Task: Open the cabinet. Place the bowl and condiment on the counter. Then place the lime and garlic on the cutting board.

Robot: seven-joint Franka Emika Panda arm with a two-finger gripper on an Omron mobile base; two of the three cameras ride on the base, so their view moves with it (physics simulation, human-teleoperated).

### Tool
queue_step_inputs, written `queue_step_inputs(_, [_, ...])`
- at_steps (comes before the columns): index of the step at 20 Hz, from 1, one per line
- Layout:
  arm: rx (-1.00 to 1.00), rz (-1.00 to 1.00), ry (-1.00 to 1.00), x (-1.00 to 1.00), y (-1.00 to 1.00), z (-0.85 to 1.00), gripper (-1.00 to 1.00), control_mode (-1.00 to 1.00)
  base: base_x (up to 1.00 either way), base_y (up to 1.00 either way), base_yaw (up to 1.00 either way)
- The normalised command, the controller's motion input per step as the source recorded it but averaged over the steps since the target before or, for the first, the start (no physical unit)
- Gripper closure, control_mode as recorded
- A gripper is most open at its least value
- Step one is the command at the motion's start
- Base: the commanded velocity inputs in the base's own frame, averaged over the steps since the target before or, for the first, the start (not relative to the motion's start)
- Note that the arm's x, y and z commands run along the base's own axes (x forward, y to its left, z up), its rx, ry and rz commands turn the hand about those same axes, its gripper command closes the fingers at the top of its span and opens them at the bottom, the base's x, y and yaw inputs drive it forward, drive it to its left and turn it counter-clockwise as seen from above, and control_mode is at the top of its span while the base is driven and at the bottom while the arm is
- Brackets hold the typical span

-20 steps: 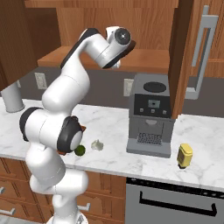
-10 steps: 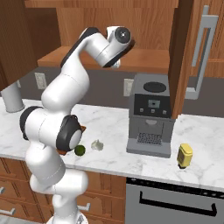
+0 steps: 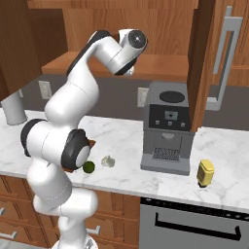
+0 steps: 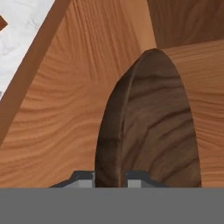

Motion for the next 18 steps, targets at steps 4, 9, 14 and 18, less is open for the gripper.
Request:
queue_step_inputs(4, [0.0, -0.03, -0.03, -0.39, 0.0, 0.01, 1.0, -1.0, 0.0, 0.0, 0.0])
queue_step_inputs(9, [0.0, -0.04, -0.05, -0.51, 0.0, 0.05, 1.0, -1.0, 0.0, 0.0, 0.0])
queue_step_inputs(14, [0.0, -0.03, -0.02, -0.48, 0.0, 0.01, 1.0, -1.0, 0.0, 0.0, 0.0])
queue_step_inputs(18, [0.0, -0.03, -0.01, -0.48, 0.0, 0.0, 1.0, -1.0, 0.0, 0.0, 0.0])
